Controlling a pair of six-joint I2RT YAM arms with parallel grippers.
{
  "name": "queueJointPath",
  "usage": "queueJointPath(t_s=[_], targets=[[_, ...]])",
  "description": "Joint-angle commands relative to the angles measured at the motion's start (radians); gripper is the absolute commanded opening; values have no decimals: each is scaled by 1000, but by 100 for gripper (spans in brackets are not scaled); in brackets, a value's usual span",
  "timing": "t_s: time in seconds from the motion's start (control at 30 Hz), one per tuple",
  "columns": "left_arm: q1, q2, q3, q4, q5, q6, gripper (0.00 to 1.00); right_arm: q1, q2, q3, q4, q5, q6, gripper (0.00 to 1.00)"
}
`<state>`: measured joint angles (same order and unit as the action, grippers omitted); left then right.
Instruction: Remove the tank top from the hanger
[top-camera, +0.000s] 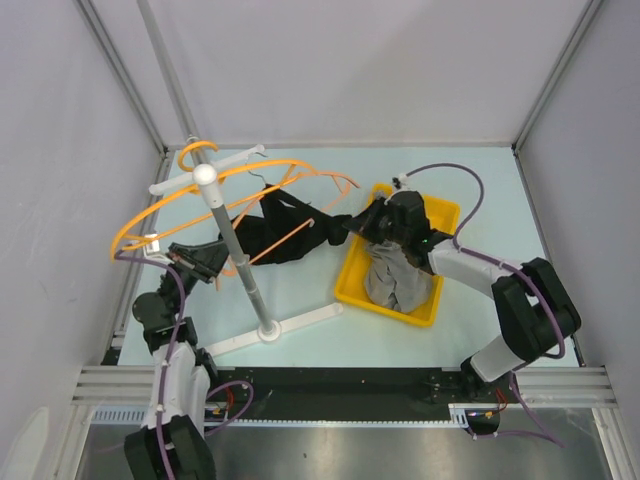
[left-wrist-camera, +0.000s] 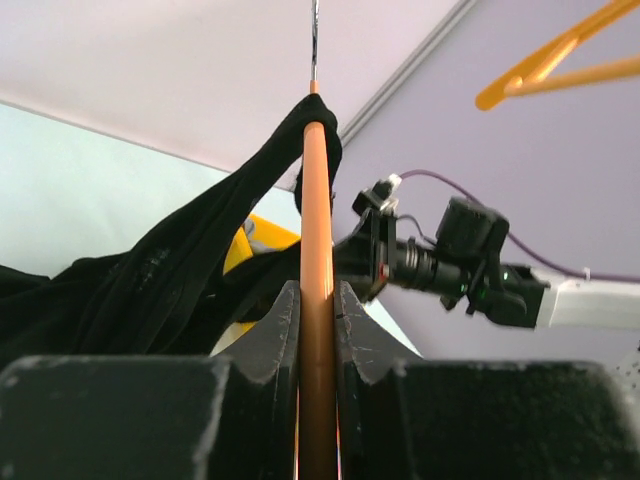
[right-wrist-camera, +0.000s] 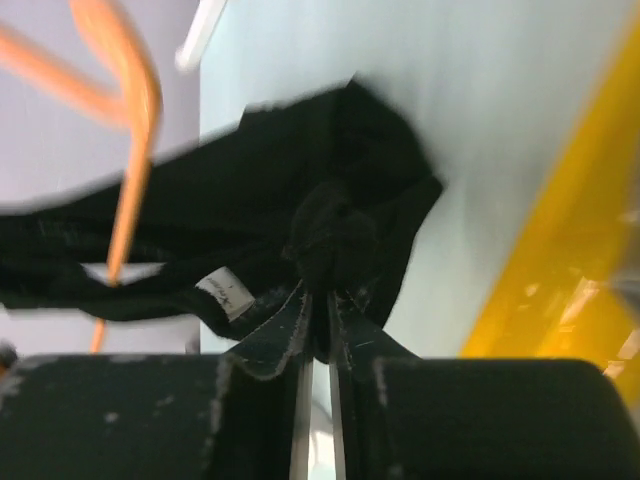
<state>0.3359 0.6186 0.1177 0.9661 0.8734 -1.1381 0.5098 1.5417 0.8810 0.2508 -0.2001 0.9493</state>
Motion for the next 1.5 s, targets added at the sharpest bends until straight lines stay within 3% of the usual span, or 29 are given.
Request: queueJointPath(t_s=[0.0,0.03,0.07,0.17,0.43,0.6,0.67,0.93,1.17,1.27,1.37,1.47], targets=[[5,65,72,186,-90,-48,0,81,89,73,93,-97,-18,20],[5,76,79,186,-86,-40,0,79,118,90,88,-131,-36,26],[6,93,82,183,-85,-26,0,76,120,111,59,-148,-49,43],[3,116,83,195,-79,-25,0,53,62,119,-6,-90,-130,68],[-52,132,63,154,-57,43,0,0,-140,108,-117,84,-248,87],[-107,144,99,155,7,51,0,-143,-158,107,-82,-93,-391,92],[-110,138,109,155,42,44,0,-235,-163,67,2,-255,-444,94],[-115,191,149,235,147,-2,0,-340,-132,96,19,-859,-798,94],[-115,280,165,398,208,-106,0,-340,-40,139,-33,-949,-888,86],[-118,288,169,402,216,-107,0,-317,-22,136,1,-998,-866,70],[-132,296,180,405,220,-109,0,-281,-15,130,-15,-929,-877,61],[-144,308,204,410,222,-117,0,-252,-6,125,21,-865,-831,33]])
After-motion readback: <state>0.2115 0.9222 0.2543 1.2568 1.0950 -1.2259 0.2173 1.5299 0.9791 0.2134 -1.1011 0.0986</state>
